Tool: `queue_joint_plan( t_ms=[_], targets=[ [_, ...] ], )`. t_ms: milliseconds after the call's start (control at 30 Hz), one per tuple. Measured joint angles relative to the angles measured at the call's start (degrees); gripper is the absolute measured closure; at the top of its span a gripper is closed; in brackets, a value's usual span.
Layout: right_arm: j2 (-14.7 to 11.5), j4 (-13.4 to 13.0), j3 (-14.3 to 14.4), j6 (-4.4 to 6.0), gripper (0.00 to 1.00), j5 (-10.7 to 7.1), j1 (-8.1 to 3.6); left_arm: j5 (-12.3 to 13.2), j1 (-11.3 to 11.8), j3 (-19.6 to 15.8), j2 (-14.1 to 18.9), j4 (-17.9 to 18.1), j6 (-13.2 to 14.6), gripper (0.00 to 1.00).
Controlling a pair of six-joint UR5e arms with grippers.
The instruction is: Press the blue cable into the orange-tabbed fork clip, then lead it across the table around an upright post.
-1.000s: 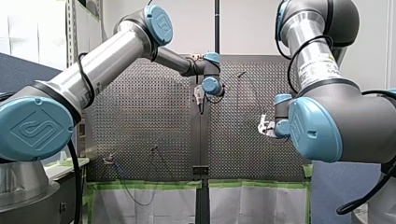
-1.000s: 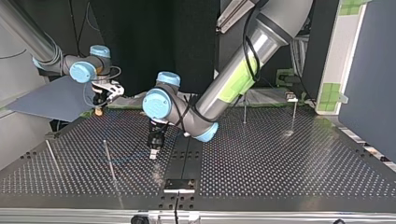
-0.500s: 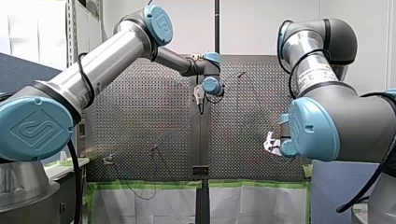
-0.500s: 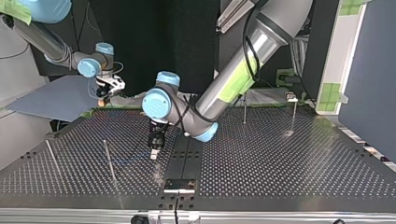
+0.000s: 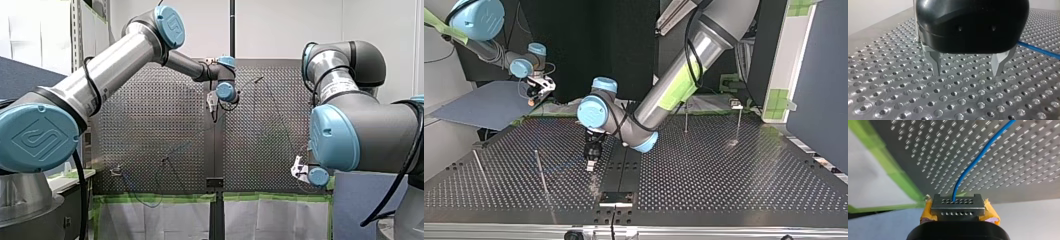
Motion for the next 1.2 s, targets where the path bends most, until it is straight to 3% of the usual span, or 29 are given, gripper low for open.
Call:
queue_joint_plan(
  t_ms=[533, 700, 967, 1200],
  targets=[
    [9.6, -0.3, -2.0, -0.03, 1.0, -0.03, -3.07, -0.1, 0.4, 0.3, 0.0, -0.2, 0.0, 0.01],
    [12.2, -0.6, -2.6, -0.86, 1.0, -0.9, -3.54, -1.4, 0.3, 0.3, 0.0, -1.4, 0.0, 0.01],
    [11.3, -2.5, -3.4, -2.65, 1.0, -4.81, -3.85, -2.2, -0.1, 0.3, 0.0, -2.3, 0.0, 0.01],
    [10.2, -4.1, -3.4, -2.81, 1.0, -8.51, -3.89, -2.9, -0.2, 0.4, 0.0, -5.6, -1.4, 0.01]
  ],
)
